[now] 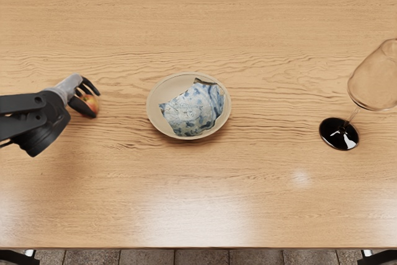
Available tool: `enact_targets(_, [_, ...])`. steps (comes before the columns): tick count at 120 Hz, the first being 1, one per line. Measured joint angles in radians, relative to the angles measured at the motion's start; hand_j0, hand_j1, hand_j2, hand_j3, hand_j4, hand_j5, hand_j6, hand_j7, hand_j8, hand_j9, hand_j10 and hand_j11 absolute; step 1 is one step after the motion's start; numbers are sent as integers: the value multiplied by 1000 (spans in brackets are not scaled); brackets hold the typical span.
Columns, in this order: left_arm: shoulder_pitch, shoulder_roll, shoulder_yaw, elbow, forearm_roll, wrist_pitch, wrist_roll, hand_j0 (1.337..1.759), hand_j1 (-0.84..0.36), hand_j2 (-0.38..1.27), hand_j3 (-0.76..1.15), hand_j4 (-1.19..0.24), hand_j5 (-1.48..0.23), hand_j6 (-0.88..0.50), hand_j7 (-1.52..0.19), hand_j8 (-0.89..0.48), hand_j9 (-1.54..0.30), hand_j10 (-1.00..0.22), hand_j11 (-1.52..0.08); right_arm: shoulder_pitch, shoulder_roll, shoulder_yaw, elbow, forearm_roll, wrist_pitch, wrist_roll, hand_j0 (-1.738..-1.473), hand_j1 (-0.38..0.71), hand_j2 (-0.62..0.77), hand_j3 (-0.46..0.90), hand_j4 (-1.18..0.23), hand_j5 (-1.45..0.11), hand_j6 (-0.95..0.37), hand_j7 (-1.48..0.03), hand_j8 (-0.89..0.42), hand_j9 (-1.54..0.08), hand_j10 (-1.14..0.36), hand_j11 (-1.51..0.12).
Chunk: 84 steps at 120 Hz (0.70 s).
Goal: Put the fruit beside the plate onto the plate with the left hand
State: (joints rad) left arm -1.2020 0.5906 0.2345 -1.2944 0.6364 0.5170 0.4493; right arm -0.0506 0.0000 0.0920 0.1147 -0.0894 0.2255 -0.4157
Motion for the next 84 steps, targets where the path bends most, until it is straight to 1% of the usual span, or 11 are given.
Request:
enact_targets(11, [-5,0,0,-1,-3,0,1,1652,-262,301,0,-660,-860,-500,-867,-439,-881,-632,-883,0,0,0,0,0,0,0,-1658,-349,0,0,0,0,0,0,0,0,0,0])
enact_targets(22, [-9,0,0,-3,-4,0,1,1653,-261,348,0,-683,-914,-489,-912,-443,-921,-634,-922,0,0,0,0,0,0,0,-1658,-349,0,0,0,0,0,0,0,0,0,0])
enact_targets(28, [-15,-1,-1,-3,-4,0,1,1652,-269,363,0,-691,-936,-480,-933,-422,-942,-625,-940,0,0,0,-1,0,0,0,-1658,-349,0,0,0,0,0,0,0,0,0,0])
enact_targets(33, [-27,-1,-1,-6,-6,0,1,1652,-277,385,0,-694,-957,-465,-946,-417,-954,-613,-950,0,0,0,0,0,0,0,-1658,-349,0,0,0,0,0,0,0,0,0,0])
enact_targets(40, [-44,-3,-2,-12,-5,0,0,1652,-286,371,0,-697,-975,-449,-959,-412,-968,-603,-963,0,0,0,0,0,0,0,-1658,-349,0,0,0,0,0,0,0,0,0,0])
enact_targets(47, [-62,-2,-2,-20,-7,0,0,1652,-308,444,0,-696,-993,-438,-970,-400,-977,-591,-969,0,0,0,0,0,0,0,-1658,-349,0,0,0,0,0,0,0,0,0,0])
enact_targets(58, [-86,-4,-3,-33,-6,0,-1,1652,-305,383,0,-698,-1007,-415,-981,-376,-986,-567,-974,0,0,0,0,0,0,0,-1658,-349,0,0,0,0,0,0,0,0,0,0])
enact_targets(63, [-99,-3,-4,-42,-6,0,-1,1653,-305,420,0,-701,-1008,-428,-984,-383,-987,-576,-973,0,0,0,0,0,0,0,-1658,-349,0,0,0,0,0,0,0,0,0,0])
enact_targets(66, [-105,-3,-5,-46,-5,0,-1,1653,-299,409,0,-704,-1006,-435,-986,-389,-988,-580,-975,0,0,0,0,0,0,0,-1658,-349,0,0,0,0,0,0,0,0,0,0])
enact_targets(67, [-110,-4,-5,-48,-6,0,-1,1653,-296,433,0,-702,-1009,-437,-987,-387,-988,-580,-973,0,0,0,0,0,0,0,-1658,-349,0,0,0,0,0,0,0,0,0,0])
enact_targets(84, [-147,-12,-9,-65,-5,1,0,1654,-282,434,0,-709,-1009,-474,-987,-414,-993,-608,-973,0,0,0,0,0,0,0,-1658,-349,0,0,0,0,0,0,0,0,0,0])
